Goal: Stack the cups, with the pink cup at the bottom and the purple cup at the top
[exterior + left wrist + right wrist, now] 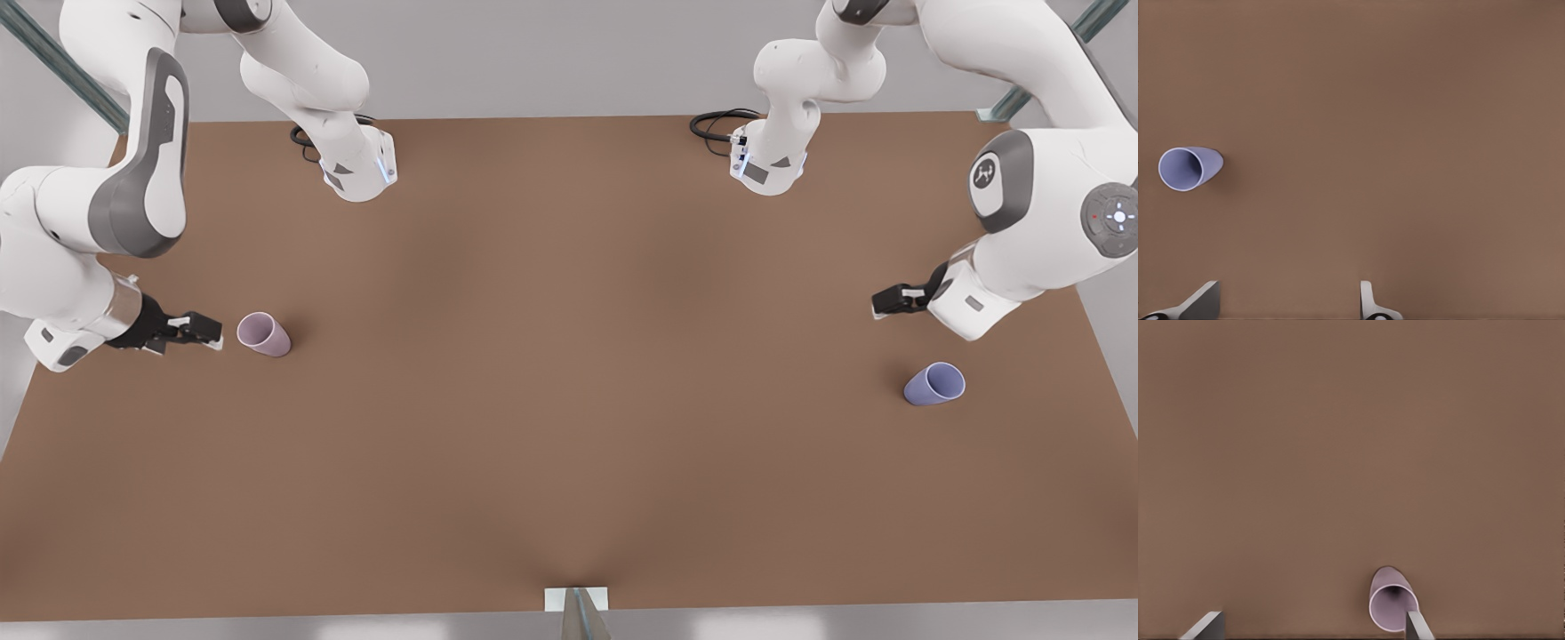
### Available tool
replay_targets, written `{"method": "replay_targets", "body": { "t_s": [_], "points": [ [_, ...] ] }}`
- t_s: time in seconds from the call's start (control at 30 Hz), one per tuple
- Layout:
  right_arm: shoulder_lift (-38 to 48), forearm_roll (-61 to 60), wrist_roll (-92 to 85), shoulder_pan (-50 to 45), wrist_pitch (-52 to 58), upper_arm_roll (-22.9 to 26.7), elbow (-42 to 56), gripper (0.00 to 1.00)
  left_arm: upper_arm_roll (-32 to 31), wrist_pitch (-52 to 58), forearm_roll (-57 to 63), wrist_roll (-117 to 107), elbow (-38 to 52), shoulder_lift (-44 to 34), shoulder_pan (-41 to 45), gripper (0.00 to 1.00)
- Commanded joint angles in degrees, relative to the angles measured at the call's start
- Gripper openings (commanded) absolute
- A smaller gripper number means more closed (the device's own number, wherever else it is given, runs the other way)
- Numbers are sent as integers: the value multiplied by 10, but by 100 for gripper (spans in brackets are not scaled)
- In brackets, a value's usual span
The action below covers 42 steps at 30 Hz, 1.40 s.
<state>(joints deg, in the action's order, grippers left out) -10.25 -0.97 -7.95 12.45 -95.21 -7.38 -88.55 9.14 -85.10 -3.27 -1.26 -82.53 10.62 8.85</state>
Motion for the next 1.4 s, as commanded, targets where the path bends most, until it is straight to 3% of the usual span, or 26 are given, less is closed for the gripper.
{"method": "replay_targets", "body": {
  "t_s": [0.0,0.17,0.27,0.47,0.77,1.03,1.37],
  "points": [
    [1,0,0,0,0,0,-2,100,0,0,7,0,0,0,0,100],
    [16,0,0,-1,-9,0,-36,100,1,15,6,-6,4,20,0,100],
    [72,1,0,-1,-112,-1,-182,100,1,19,7,-18,5,18,0,100],
    [131,0,-1,3,-255,3,-368,100,0,20,7,-30,1,20,3,100],
    [89,-3,-108,79,-289,23,-370,100,0,35,7,-29,2,17,4,100],
    [47,-4,-106,70,-345,19,-385,100,-1,40,7,-26,4,9,4,100],
    [32,-4,-108,87,-335,22,-399,100,0,37,8,-22,4,11,4,100]
  ]
}}
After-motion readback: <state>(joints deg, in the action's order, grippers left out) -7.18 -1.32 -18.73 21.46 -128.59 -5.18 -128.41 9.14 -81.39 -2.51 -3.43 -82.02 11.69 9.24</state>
